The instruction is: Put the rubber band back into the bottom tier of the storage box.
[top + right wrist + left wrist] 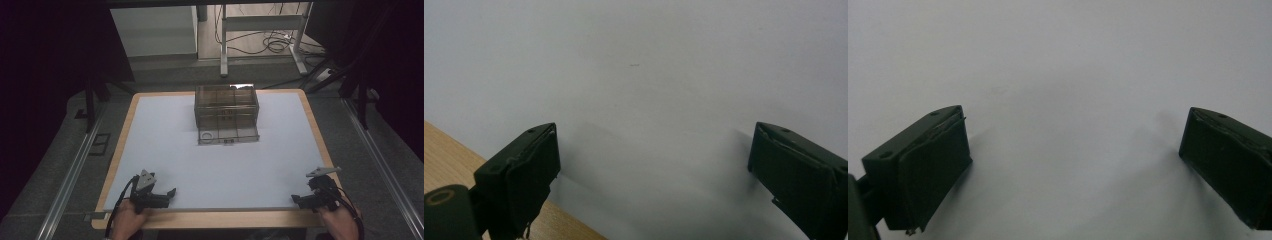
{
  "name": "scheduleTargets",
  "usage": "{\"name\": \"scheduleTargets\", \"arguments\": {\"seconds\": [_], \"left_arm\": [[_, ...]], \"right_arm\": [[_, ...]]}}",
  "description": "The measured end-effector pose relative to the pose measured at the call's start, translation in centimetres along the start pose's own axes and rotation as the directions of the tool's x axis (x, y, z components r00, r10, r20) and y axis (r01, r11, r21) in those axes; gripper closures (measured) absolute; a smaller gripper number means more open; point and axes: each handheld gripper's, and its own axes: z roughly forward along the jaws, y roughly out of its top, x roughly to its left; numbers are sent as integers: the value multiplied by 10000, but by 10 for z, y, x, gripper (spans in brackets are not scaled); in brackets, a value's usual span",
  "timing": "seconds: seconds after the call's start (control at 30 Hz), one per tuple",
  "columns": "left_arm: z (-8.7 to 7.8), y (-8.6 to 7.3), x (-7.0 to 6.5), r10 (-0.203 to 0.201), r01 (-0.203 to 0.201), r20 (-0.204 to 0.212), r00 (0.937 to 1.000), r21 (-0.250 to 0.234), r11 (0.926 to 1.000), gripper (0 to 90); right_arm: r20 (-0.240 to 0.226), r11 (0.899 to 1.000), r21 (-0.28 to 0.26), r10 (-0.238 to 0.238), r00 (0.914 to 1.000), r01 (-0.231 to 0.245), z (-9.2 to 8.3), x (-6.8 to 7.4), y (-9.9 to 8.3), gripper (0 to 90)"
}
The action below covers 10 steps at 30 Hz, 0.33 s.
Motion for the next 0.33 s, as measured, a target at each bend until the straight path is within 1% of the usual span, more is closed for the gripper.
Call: {"name": "scheduleTargets", "arguments": {"seconds": [0.07,0.1,0.33], "left_arm": [[0,0,0,0,0,1,10000,1,10000,0],[0,0,0,-2,2,1,10000,-1,10000,0],[0,0,0,-2,2,0,10000,1,10000,0]], "right_arm": [[36,10000,21,-61,10000,60,0,0,0,53],[178,9995,103,-312,9994,310,2,3,0,41],[188,9993,144,-340,9992,337,3,3,0,34]]}}
